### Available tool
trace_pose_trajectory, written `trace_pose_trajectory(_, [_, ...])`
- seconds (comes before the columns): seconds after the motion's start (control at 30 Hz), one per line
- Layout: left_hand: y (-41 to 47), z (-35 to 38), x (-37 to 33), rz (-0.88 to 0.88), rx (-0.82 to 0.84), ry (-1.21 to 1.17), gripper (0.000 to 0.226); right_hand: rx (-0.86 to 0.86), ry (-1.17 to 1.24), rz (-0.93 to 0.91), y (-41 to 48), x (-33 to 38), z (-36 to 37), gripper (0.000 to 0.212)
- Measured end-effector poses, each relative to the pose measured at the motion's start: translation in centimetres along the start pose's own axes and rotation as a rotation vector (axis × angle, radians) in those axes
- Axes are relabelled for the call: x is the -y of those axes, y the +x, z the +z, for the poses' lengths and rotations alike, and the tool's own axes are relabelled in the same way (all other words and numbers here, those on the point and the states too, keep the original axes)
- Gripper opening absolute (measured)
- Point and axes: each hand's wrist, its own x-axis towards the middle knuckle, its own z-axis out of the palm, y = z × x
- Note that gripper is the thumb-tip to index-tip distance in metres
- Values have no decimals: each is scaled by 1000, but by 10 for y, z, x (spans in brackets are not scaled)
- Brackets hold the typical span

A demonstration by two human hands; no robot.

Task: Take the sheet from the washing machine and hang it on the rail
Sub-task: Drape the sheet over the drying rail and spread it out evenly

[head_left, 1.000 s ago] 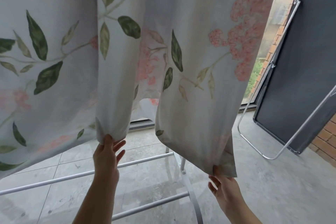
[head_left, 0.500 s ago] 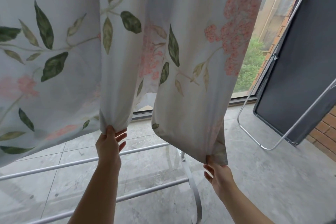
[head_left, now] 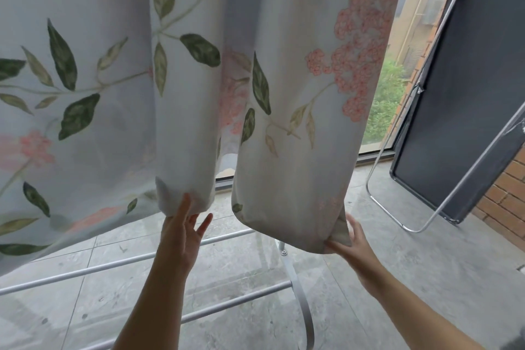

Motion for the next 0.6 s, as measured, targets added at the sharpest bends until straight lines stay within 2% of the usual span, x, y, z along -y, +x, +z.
trace_pose_trajectory(0.1, [-1, 11, 7, 34, -39, -37, 28, 133, -112, -1, 12, 22, -12, 117])
trace_pose_trajectory(0.2, [-2, 15, 7, 55, -106, -221, 23, 173, -96, -37, 25, 44, -13, 131])
trace_pose_trajectory(0.27, [-4, 14, 4, 39, -27, -298, 29, 165, -11, -71, 34, 60, -12, 131])
trace_pose_trajectory(0.33, [-6, 11, 3, 3, 85, -214, 33, 182, 101, -87, 42, 73, -10, 116])
trace_pose_trajectory(0.4, [-8, 12, 5, 12, 108, -69, 33, 183, 160, -131, 44, 81, -8, 96])
trace_pose_trajectory(0.6, [-5, 5, -1, 179, -140, 39, 28, -80, 42, -167, 48, 75, -16, 43])
